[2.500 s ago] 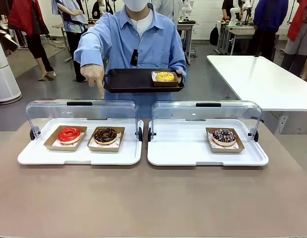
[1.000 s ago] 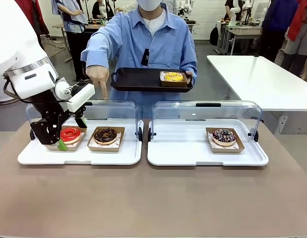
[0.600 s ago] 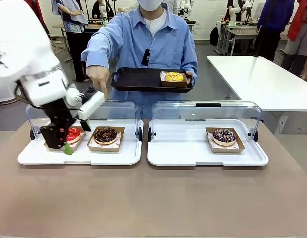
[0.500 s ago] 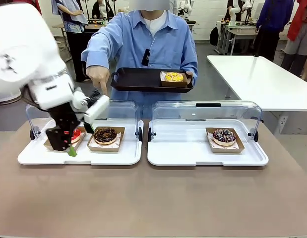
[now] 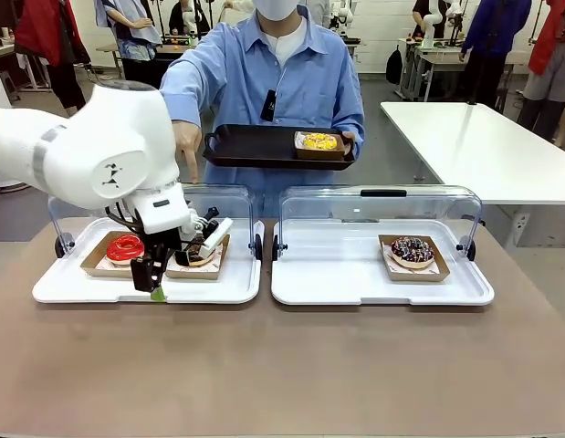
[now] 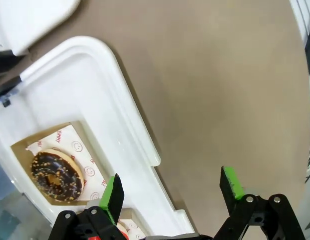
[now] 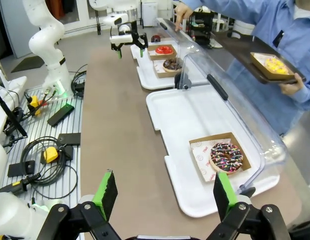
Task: Provide the desired donut to the person.
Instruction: Pick up and lift the Paper togo box containing the Donut pointed at by the person.
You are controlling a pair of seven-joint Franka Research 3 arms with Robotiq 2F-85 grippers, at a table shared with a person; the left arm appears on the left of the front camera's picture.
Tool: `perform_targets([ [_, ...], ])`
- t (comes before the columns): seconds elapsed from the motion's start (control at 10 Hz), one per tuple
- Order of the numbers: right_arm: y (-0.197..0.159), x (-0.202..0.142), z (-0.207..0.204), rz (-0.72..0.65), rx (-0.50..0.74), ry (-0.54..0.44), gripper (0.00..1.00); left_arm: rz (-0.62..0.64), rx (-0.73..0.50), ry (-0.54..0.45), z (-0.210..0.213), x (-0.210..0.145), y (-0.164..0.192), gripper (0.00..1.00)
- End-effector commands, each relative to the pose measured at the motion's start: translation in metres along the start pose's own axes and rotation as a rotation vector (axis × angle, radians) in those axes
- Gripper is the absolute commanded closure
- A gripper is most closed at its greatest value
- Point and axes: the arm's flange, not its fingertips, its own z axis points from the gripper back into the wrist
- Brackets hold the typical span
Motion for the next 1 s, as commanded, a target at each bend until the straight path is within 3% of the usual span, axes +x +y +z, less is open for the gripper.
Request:
perform_targets([
  [0.0, 0.001, -0.002, 0.001, 0.006, 0.010, -0.001, 0.00, 0.029, 0.012, 0.028, -0.007, -0.004, 0.015, 0.00],
  [0.2, 0.001, -0.002, 0.001, 0.006, 0.010, -0.001, 0.00, 0.004, -0.017, -0.072, -0.014, -0.016, 0.023, 0.00],
  [0.3, 0.001, -0.002, 0.001, 0.006, 0.010, -0.001, 0.00, -0.011, -0.007, -0.078, -0.004, -0.013, 0.019, 0.00],
  [0.4, 0.001, -0.002, 0.001, 0.006, 0.010, -0.001, 0.00, 0.020, -0.021, -0.013, -0.016, -0.012, 0.018, 0.00],
  [0.9, 0.001, -0.002, 0.001, 0.006, 0.010, -0.001, 0.00, 0.011, -0.023, -0.033, -0.015, -0.011, 0.019, 0.00],
])
